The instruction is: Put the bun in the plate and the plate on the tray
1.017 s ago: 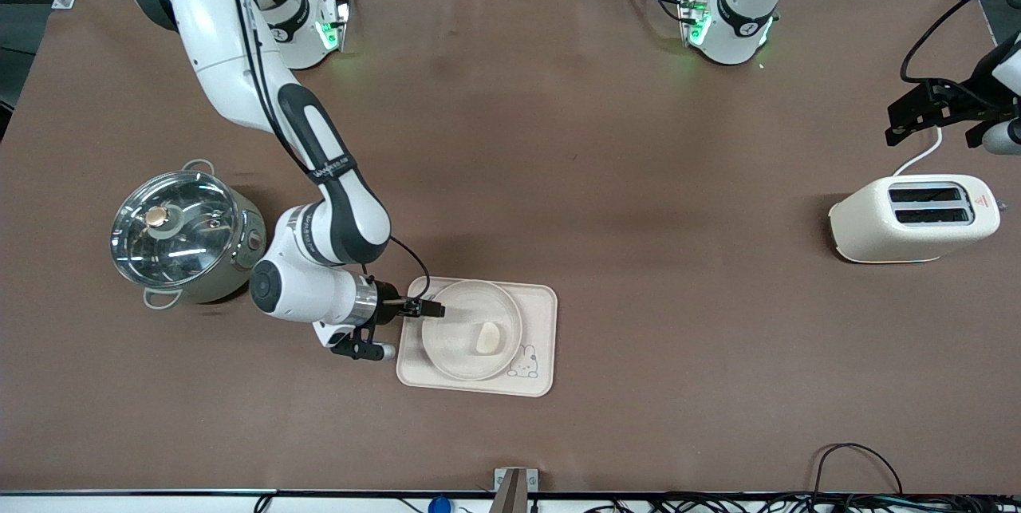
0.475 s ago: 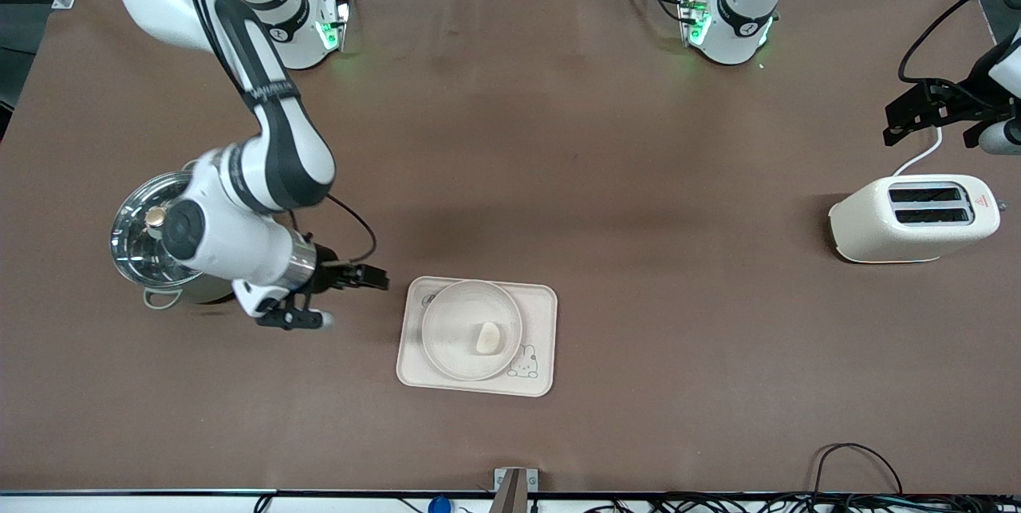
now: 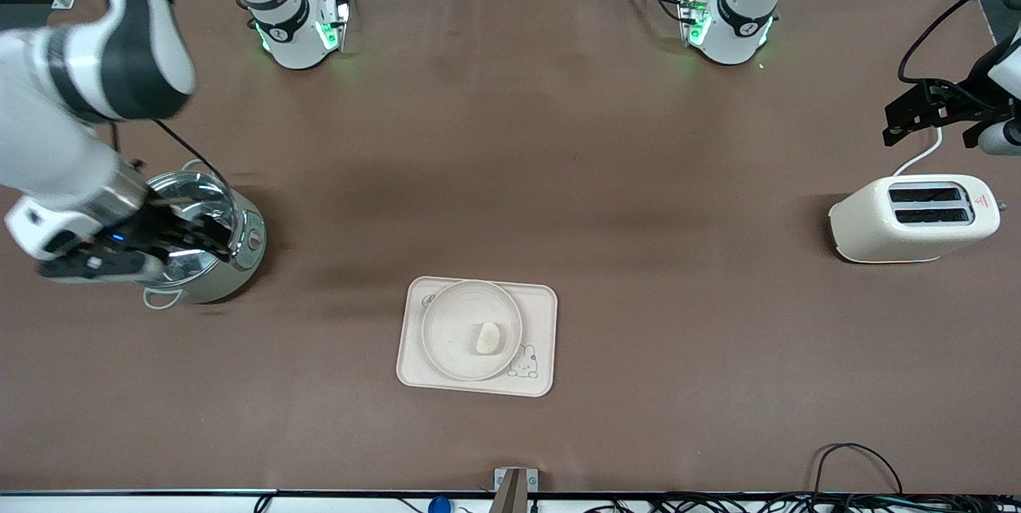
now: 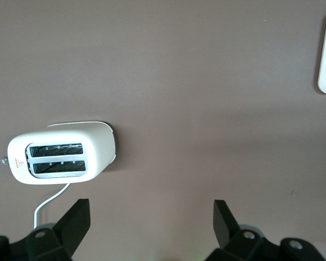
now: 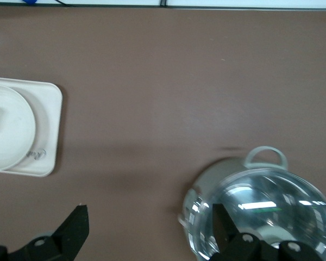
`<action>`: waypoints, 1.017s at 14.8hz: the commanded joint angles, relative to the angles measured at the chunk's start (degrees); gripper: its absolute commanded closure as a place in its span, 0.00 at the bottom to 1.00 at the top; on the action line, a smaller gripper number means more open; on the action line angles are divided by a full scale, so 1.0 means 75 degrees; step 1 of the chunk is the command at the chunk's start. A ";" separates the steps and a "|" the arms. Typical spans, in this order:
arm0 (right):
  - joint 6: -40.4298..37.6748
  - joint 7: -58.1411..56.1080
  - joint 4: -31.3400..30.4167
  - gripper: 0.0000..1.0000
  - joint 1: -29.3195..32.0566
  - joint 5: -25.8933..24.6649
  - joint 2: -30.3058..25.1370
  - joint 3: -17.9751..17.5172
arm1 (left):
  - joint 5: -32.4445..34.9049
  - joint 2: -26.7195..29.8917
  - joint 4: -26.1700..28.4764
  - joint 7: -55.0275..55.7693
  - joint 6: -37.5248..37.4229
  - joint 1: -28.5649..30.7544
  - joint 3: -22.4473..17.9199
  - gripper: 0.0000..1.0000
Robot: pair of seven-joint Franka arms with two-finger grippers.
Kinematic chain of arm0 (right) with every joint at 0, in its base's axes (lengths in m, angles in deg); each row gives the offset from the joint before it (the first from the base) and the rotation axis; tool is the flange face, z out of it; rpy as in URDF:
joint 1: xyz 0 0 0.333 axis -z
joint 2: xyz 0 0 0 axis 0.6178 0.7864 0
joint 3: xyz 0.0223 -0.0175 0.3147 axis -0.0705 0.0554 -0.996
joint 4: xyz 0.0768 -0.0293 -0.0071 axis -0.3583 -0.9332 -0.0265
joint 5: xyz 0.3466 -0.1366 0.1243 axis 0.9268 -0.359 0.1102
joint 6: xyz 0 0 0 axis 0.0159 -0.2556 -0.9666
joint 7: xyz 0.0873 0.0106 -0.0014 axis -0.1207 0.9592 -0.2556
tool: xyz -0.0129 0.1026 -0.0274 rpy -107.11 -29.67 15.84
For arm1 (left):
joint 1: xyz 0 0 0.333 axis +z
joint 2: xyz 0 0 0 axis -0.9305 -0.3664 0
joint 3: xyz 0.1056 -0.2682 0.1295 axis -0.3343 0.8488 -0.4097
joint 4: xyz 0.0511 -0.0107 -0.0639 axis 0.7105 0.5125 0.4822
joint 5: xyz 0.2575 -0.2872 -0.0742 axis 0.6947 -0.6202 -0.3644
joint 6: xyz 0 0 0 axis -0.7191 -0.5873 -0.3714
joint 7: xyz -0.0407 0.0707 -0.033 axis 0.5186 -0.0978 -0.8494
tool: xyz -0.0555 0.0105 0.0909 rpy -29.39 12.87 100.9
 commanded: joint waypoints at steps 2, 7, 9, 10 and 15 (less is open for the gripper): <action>-0.1722 -0.0520 0.0683 0.00 0.1077 -0.0182 -0.0713 -0.0267 | -0.0149 0.0047 0.0029 -0.0038 0.0048 -0.0020 -0.0024 0.00; -0.3027 -0.0874 0.1378 0.00 0.2005 -0.0824 -0.1250 -0.0783 | -0.0138 0.0047 0.0017 -0.0038 0.0048 -0.0032 -0.0024 0.00; -0.3355 -0.0874 0.1378 0.00 0.1924 -0.0979 -0.1567 -0.0783 | -0.0126 0.0047 0.0005 -0.0143 0.0048 -0.0021 -0.0024 0.00; -0.3356 -0.0863 0.1378 0.00 0.1830 -0.1026 -0.1557 -0.0783 | -0.0126 0.0047 0.0005 -0.0155 0.0048 -0.0020 -0.0024 0.00; -0.3566 -0.0781 0.1460 0.00 0.1455 -0.1073 -0.1557 -0.0818 | -0.0126 0.0071 0.0029 -0.0144 0.0001 -0.0044 0.0338 0.00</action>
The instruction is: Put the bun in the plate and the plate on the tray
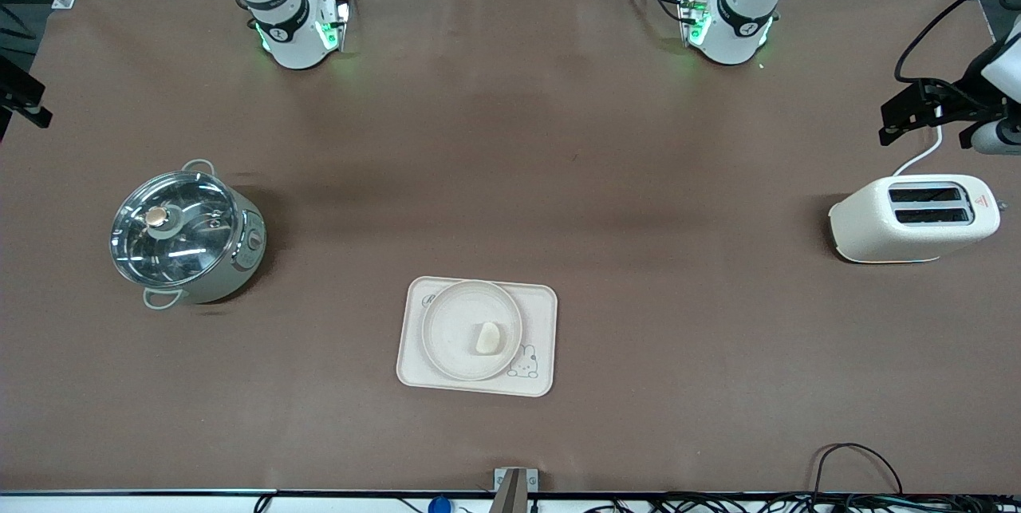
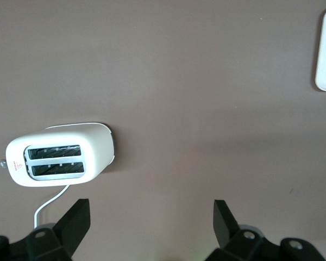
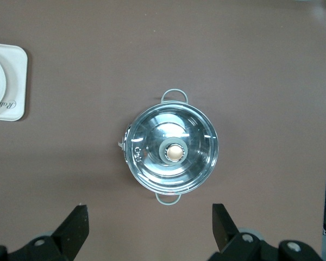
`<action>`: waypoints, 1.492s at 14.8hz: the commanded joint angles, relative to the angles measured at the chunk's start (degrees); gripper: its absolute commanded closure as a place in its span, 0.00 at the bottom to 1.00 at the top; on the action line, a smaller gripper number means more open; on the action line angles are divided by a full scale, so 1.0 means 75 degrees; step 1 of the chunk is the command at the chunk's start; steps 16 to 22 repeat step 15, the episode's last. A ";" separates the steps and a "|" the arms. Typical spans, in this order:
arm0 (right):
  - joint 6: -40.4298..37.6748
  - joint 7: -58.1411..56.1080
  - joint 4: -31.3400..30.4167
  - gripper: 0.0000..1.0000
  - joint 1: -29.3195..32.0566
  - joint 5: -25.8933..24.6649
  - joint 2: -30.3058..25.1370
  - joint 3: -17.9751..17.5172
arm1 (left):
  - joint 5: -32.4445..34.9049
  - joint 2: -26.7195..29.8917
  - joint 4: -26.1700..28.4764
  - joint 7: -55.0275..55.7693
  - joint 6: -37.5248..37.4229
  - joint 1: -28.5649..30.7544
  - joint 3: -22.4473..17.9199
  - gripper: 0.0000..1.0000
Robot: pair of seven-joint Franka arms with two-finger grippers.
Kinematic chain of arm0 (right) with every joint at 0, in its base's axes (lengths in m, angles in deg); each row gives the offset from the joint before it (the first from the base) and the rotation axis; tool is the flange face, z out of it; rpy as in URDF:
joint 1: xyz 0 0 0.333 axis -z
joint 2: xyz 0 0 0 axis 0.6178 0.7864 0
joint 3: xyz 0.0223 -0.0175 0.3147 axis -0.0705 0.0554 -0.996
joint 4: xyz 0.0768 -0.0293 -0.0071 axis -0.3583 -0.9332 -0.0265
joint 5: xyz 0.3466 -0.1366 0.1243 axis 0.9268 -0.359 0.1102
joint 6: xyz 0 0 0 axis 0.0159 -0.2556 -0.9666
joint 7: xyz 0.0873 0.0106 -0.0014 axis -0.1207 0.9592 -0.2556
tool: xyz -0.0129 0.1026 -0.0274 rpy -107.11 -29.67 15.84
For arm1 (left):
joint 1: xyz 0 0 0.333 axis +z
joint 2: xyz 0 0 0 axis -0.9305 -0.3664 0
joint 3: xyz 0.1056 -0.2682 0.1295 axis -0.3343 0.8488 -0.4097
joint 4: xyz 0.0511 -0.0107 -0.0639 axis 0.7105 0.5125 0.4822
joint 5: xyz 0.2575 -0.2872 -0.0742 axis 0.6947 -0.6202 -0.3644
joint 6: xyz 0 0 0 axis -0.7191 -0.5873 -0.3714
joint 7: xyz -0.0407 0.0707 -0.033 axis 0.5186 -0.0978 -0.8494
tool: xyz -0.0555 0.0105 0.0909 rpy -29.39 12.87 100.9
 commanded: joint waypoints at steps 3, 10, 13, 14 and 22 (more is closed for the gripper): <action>-0.0440 0.0109 -0.0075 0.00 -0.0259 -0.0083 -0.0212 -0.0056 | -0.0078 0.0059 -0.0009 -0.0071 -0.0002 -0.0003 0.0225 0.00; -0.0370 0.0050 -0.0098 0.00 0.0609 0.0538 -0.0188 -0.0702 | -0.0183 0.0164 -0.0021 0.0046 -0.0551 -0.0003 0.0248 0.00; -0.0393 0.0015 -0.0086 0.00 0.0235 0.0538 -0.0188 -0.0328 | -0.0195 0.0176 -0.0021 0.0093 -0.0740 -0.0003 0.0248 0.00; -0.0393 0.0015 -0.0086 0.00 0.0176 0.0538 -0.0188 -0.0303 | -0.0183 0.0176 -0.0021 0.0093 -0.0740 0.0009 0.0237 0.00; -0.0393 0.0015 -0.0086 0.00 0.0036 0.0515 -0.0200 -0.0222 | -0.0183 0.0176 -0.0021 0.0093 -0.0740 0.0009 0.0237 0.00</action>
